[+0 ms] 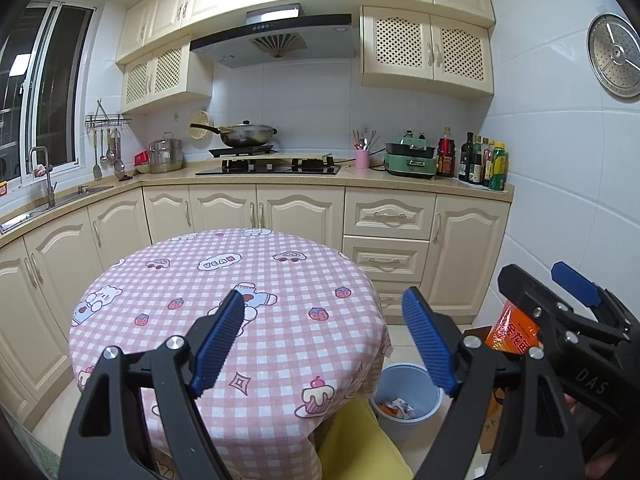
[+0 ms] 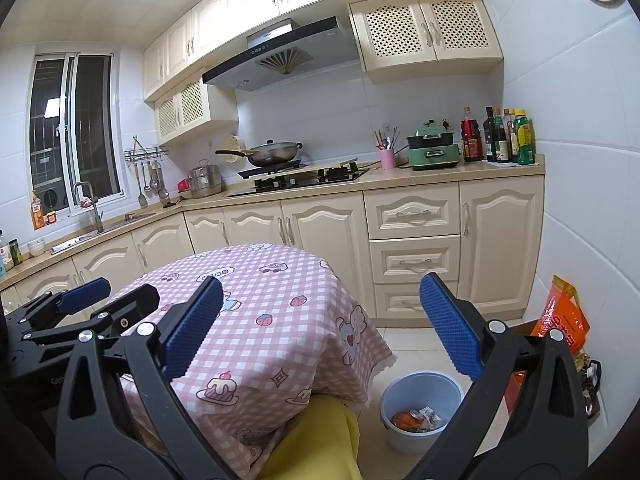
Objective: Collect trash
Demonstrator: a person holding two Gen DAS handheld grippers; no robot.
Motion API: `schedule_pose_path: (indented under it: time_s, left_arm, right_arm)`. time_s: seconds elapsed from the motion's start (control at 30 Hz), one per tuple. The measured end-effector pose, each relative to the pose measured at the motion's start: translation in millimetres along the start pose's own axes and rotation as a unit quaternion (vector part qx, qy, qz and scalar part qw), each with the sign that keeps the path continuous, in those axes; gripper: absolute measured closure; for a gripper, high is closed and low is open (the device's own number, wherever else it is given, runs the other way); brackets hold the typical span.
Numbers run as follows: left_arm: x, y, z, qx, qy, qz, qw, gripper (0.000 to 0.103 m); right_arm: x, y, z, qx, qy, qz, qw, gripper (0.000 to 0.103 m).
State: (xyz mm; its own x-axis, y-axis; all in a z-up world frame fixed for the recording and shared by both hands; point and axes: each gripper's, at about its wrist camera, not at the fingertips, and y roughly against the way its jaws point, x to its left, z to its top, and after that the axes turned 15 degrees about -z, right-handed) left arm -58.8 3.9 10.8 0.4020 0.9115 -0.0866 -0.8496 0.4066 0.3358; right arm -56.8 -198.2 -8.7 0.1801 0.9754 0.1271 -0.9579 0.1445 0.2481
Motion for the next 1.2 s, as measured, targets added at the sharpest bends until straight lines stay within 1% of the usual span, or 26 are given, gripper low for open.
schedule_pose_path:
  time_s: [1.2]
  left_arm:
    - [-7.0, 0.3, -1.1, 0.000, 0.010, 0.010, 0.9999, 0.024]
  right_arm:
    - [-0.8, -7.5, 1.7, 0.013, -0.006, 0.012, 1.000, 0.006]
